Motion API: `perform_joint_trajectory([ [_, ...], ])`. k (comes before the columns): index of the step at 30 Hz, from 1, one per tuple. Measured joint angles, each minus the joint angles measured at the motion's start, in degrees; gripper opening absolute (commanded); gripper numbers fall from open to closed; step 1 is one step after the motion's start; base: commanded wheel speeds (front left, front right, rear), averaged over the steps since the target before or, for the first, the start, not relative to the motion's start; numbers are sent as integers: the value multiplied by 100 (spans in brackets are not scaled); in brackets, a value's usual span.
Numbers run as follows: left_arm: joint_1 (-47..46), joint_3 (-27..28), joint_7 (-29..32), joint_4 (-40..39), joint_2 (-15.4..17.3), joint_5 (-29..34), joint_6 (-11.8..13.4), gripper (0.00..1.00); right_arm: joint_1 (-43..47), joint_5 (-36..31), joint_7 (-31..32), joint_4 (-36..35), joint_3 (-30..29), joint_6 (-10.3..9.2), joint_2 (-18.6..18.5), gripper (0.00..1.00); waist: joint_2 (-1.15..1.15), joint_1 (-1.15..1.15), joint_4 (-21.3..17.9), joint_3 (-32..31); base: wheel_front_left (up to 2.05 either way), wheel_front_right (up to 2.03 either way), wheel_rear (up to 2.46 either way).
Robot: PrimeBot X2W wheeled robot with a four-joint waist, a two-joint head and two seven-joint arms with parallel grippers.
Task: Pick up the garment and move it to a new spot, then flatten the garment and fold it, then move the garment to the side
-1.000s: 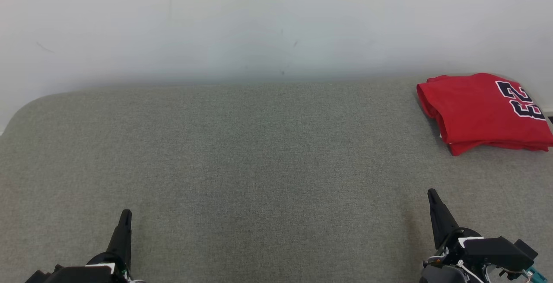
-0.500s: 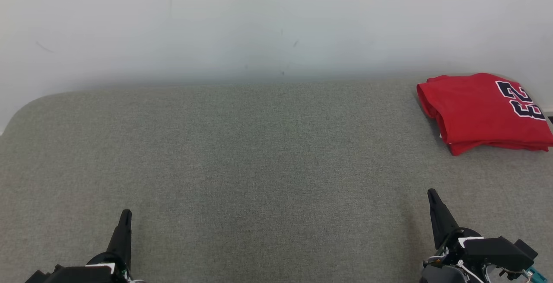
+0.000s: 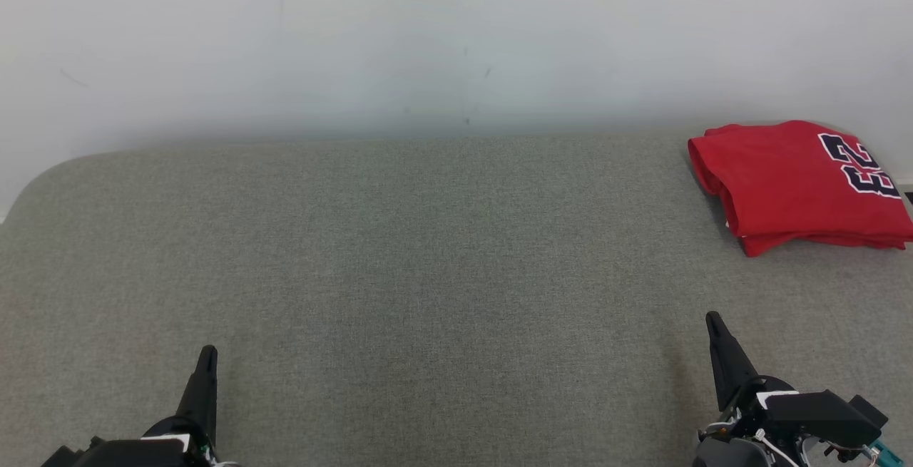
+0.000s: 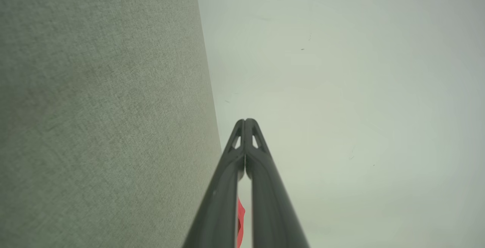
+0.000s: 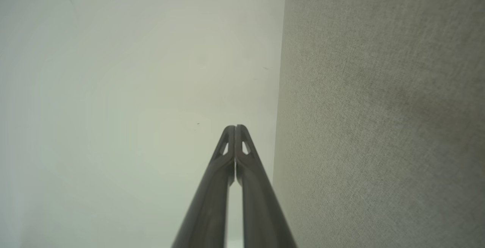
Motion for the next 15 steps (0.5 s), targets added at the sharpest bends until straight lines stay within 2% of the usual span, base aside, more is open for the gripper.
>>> perform_joint_trajectory([
  [15,0,2,0,-1,0,0,0,0,0,0,0,0,0,0,0,0,0,0,0,0,0,0,0],
])
